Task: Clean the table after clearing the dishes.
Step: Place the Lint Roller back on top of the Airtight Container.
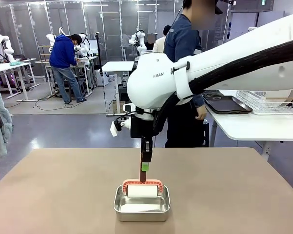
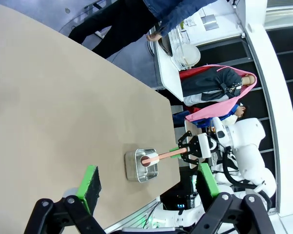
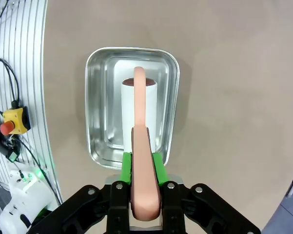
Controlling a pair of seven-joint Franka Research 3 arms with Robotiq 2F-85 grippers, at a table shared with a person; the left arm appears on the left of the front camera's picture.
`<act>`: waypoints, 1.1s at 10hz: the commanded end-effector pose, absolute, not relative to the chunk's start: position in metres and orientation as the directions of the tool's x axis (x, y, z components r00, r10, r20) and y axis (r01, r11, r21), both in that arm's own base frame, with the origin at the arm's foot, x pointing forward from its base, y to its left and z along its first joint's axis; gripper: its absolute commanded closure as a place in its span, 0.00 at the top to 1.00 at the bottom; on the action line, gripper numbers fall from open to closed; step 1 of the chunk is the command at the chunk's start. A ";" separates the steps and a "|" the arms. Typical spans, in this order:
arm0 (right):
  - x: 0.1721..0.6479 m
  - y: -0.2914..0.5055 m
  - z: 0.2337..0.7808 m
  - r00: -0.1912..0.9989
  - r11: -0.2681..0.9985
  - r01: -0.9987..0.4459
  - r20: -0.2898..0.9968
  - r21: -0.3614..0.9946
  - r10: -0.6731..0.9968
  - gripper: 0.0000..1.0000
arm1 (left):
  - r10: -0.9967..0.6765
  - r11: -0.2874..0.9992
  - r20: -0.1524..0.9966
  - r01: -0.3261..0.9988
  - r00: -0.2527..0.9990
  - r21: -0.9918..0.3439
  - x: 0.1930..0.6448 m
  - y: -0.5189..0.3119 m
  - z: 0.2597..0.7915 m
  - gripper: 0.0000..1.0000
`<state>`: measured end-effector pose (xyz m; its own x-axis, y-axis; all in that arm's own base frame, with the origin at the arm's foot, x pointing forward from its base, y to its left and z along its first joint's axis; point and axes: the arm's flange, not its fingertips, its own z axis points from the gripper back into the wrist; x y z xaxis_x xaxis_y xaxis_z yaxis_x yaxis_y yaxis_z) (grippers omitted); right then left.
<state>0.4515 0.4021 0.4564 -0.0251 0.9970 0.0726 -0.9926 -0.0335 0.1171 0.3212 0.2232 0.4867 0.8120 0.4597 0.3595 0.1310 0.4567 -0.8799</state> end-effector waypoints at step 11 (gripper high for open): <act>0.492 0.425 0.405 -0.030 -0.038 -0.972 0.039 0.231 0.999 0.38 | 0.468 0.443 0.347 0.124 0.813 -0.888 0.319 0.223 0.490 1.00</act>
<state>0.4913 0.4241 0.4094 -0.0425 0.9984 0.0374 -0.9712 -0.0500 0.2329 0.3212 0.2233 0.4867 0.8120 0.4598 0.3594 0.1309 0.4567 -0.8800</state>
